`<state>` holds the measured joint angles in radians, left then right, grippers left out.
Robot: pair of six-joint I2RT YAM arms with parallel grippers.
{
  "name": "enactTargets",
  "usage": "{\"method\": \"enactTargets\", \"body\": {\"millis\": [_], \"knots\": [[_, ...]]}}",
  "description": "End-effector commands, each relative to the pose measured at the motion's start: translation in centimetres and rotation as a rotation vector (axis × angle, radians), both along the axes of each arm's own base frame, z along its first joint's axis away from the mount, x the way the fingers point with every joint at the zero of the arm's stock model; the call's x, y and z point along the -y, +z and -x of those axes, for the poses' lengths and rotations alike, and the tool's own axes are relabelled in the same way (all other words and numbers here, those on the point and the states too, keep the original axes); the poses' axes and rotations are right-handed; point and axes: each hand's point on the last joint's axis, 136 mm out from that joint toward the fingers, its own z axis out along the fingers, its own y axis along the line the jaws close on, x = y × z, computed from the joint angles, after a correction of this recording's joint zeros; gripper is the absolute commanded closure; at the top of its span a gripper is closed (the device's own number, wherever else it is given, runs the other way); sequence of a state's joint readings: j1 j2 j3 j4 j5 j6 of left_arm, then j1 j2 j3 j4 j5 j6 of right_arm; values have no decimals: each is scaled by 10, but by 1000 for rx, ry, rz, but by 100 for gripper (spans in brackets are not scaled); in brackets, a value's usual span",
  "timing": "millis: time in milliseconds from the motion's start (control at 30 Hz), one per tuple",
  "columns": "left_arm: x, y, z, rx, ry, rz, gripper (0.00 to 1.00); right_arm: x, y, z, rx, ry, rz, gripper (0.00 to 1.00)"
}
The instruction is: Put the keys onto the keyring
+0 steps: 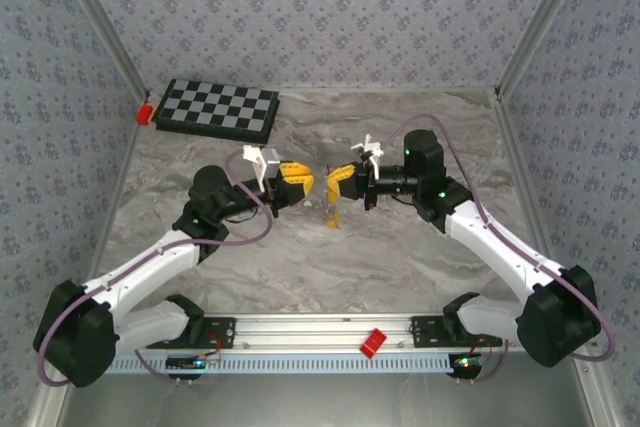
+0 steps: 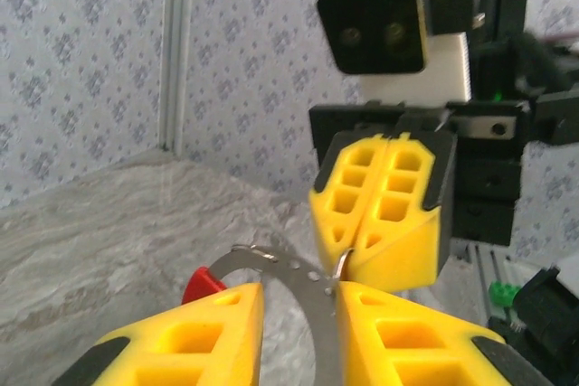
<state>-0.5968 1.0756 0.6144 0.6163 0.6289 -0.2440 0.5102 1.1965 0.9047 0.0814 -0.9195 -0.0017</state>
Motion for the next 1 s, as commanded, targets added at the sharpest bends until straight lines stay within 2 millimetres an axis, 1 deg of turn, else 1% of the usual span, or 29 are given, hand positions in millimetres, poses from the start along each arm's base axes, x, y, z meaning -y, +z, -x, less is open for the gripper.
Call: {"method": "enactTargets", "body": {"millis": [0,100,233,400,633,967], "knots": [[0,5,11,35,-44,-59,73,3,-20,9,17,31,150,100],[-1,-6,11,27,-46,-104,73,-1,-30,13,17,57,218,100],[1,-22,10,7,-56,-149,73,-5,-47,12,15,67,327,100],[5,-35,12,-9,-96,-192,73,-13,-58,15,-20,127,380,100],[8,-50,13,-37,-123,-234,73,-14,-56,15,-5,136,381,100],[14,-51,10,-50,-146,-232,72,-19,-53,23,0,165,366,100]]}}
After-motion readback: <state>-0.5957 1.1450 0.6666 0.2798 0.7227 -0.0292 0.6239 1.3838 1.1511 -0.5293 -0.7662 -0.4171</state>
